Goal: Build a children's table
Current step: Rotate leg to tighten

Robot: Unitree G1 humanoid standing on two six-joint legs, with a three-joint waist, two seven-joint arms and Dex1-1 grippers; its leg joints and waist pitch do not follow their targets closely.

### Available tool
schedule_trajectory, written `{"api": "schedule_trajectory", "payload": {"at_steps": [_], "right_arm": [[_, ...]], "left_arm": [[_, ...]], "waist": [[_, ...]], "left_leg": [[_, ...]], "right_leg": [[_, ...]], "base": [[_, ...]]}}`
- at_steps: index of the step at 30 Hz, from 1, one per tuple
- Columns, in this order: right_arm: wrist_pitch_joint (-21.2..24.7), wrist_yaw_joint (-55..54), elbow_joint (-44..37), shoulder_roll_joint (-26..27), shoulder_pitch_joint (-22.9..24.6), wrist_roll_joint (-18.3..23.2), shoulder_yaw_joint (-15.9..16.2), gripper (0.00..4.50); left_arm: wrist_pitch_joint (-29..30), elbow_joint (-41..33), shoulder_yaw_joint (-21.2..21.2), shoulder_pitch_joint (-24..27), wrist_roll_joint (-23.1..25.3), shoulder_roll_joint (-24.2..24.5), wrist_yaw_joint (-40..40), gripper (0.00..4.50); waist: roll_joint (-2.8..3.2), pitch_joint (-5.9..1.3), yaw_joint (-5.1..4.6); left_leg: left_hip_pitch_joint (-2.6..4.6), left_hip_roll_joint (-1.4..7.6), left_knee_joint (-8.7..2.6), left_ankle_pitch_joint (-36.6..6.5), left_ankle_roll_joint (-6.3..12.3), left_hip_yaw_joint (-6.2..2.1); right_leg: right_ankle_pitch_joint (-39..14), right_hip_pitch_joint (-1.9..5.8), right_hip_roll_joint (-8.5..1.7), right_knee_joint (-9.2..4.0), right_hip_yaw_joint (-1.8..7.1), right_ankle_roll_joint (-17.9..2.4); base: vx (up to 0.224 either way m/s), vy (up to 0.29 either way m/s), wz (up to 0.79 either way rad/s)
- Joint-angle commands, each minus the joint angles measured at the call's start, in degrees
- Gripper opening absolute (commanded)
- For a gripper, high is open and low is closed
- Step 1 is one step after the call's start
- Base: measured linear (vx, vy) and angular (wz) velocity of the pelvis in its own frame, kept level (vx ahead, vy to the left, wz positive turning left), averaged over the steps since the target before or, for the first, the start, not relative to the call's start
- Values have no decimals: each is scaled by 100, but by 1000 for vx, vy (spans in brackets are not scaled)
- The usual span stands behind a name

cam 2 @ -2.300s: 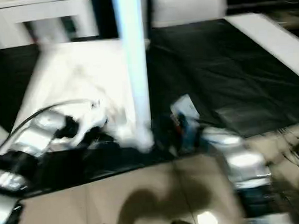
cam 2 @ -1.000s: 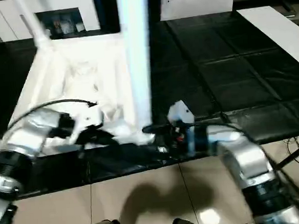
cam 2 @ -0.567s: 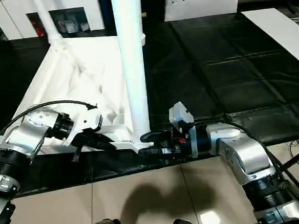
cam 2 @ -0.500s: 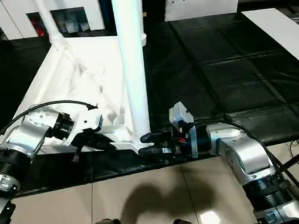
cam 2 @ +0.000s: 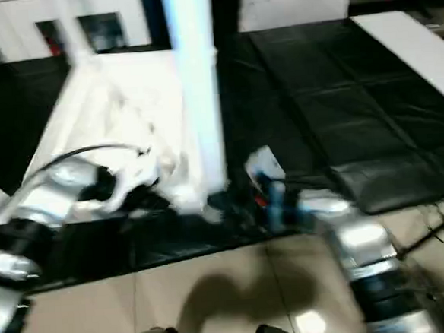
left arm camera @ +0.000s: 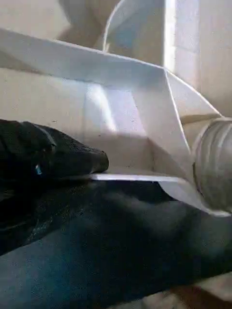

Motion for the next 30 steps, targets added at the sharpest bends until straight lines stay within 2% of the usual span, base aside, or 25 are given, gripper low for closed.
{"api": "schedule_trajectory", "payload": {"at_steps": [1, 2, 3, 4, 5, 7, 8, 10, 11, 13, 14, 15, 16, 20, 21, 24, 25, 26, 27, 28, 29, 30], "right_arm": [[73, -431, -88, 93, -77, -88, -106, 14], [197, -1354, 48, 604, -175, -290, -215, 6], [220, -1500, 76, 677, -194, -330, -231, 2], [268, -1995, 202, 956, -274, -452, -313, 1], [272, -2205, 278, 1087, -319, -494, -363, 1], [301, -2591, 375, 1266, -388, -622, -428, 1], [228, -2786, 455, 1369, -432, -681, -438, 1], [189, -2823, 479, 1401, -442, -680, -445, 1], [5, -2968, 498, 1464, -440, -713, -444, 35], [-74, -3027, 475, 1514, -421, -739, -476, 35], [-193, -2962, 382, 1516, -371, -737, -506, 37], [-236, -2935, 349, 1507, -357, -738, -504, 63], [-269, -2892, 310, 1462, -332, -731, -509, 75], [-365, -2484, 84, 1096, -211, -615, -549, 91], [-443, -2136, -13, 864, -142, -524, -563, 118], [-489, -1517, -88, 426, -45, -422, -500, 130], [-519, -1194, -123, 200, 1, -397, -438, 151], [-529, -904, -133, 5, 28, -351, -393, 160], [-527, -889, -133, -4, 29, -347, -391, 160], [-552, -489, -126, -272, 39, -275, -348, 170], [-563, -357, -117, -360, 38, -254, -335, 170], [-560, -242, -108, -433, 35, -226, -327, 179]], "left_arm": [[265, -250, 158, -106, -165, -58, 264, 0], [778, -352, 423, -176, -158, -410, 1082, 0], [840, -364, 459, -185, -156, -459, 1193, 0], [1015, -404, 582, -206, -97, -635, 1676, 0], [1069, -418, 631, -209, -43, -713, 1929, 0], [1189, -521, 657, -163, -3, -794, 2124, 0], [1196, -572, 706, -124, -14, -869, 2277, 0], [1186, -580, 712, -114, -16, -886, 2304, 0], [1129, -606, 652, -62, 7, -894, 2317, 0], [1083, -611, 581, -28, 32, -853, 2269, 0], [947, -592, 460, 11, 87, -737, 2139, 0], [934, -598, 424, 23, 103, -701, 2114, 0], [870, -580, 379, 38, 108, -650, 2029, 0], [546, -446, 203, 80, 107, -372, 1593, 0], [296, -333, 132, 77, 117, -234, 1335, 0], [-82, -231, 21, 93, 61, -43, 838, 0], [-201, -220, -47, 115, 33, 53, 565, 0], [-348, -175, -117, 117, 21, 140, 353, 0], [-359, -172, -121, 116, 21, 144, 343, 0], [-617, -111, -253, 112, 25, 302, 0, 0], [-661, -87, -293, 108, 33, 351, -99, 0], [-715, -48, -321, 95, 47, 387, -167, 0]], "waist": [[-62, -479, -9], [-66, -490, -32], [-60, -487, -39], [-80, -484, -64], [-75, -489, -88], [-67, -499, -141], [-38, -503, -174], [-60, -509, -219], [-48, -508, -235], [-40, -512, -247], [-16, -507, -252], [-19, -507, -253], [24, -506, -250], [20, -508, -233], [27, -512, -226], [74, -532, -200], [61, -537, -188], [94, -541, -167], [93, -540, -156], [161, -562, -109], [114, -552, -91], [118, -553, -63]], "left_leg": [[64, 163, -362, -667, 299, -15], [52, 161, -352, -510, 369, -2], [54, 165, -351, -453, 354, -5], [18, 132, -349, -452, 360, -8], [40, 131, -354, -519, 326, -9], [24, 130, -354, -487, 322, -18], [25, 119, -348, -442, 350, -20], [23, 96, -332, -389, 439, -4], [17, 95, -331, -372, 489, -4], [23, 96, -324, -393, 555, -1], [26, 99, -326, -414, 572, -2], [27, 100, -323, -433, 575, -1], [43, 113, -326, -472, 540, -1], [69, 125, -328, -603, 472, 11], [68, 123, -326, -642, 463, 10], [84, 143, -324, -799, 410, -2], [82, 139, -319, -805, 421, -8], [92, 162, -318, -814, 417, -6], [95, 161, -314, -829, 426, -7], [108, 165, -305, -876, 419, -17], [114, 170, -309, -956, 397, -5], [113, 176, -313, -985, 370, -7]], "right_leg": [[-901, 427, -265, -330, 292, -1341], [-655, 423, -254, -295, 296, -1400], [-609, 412, -251, -288, 296, -1430], [-670, 444, -253, -299, 280, -1411], [-838, 433, -253, -333, 269, -1382], [-818, 460, -247, -326, 273, -1328], [-693, 464, -227, -321, 269, -1328], [-470, 474, -209, -319, 271, -1360], [-384, 480, -211, -314, 273, -1382], [-354, 479, -216, -317, 275, -1398], [-364, 480, -204, -323, 272, -1393], [-367, 481, -202, -323, 273, -1388], [-372, 478, -193, -328, 276, -1396], [-398, 488, -176, -327, 287, -1392], [-404, 498, -174, -332, 284, -1398], [-448, 502, -183, -327, 278, -1448], [-435, 512, -177, -327, 272, -1446], [-365, 502, -182, -316, 282, -1465], [-344, 496, -180, -312, 280, -1481], [-339, 495, -195, -298, 275, -1526], [-371, 488, -185, -314, 278, -1519], [-429, 489, -196, -306, 280, -1531]], "base": [[0, 0, 0], [0, 0, 0], [0, 0, 0], [0, 0, 0], [0, 0, 0], [0, 0, 0], [0, 0, 0], [0, 0, 0], [0, 0, 0], [0, 0, 0], [0, 0, 0], [0, 0, 0], [0, 0, 0], [0, 0, 0], [0, 0, 0], [0, 0, 0], [0, 0, 0], [0, 0, 0], [0, 0, 0], [0, 0, 0], [0, 0, 0], [0, 0, 0]]}}
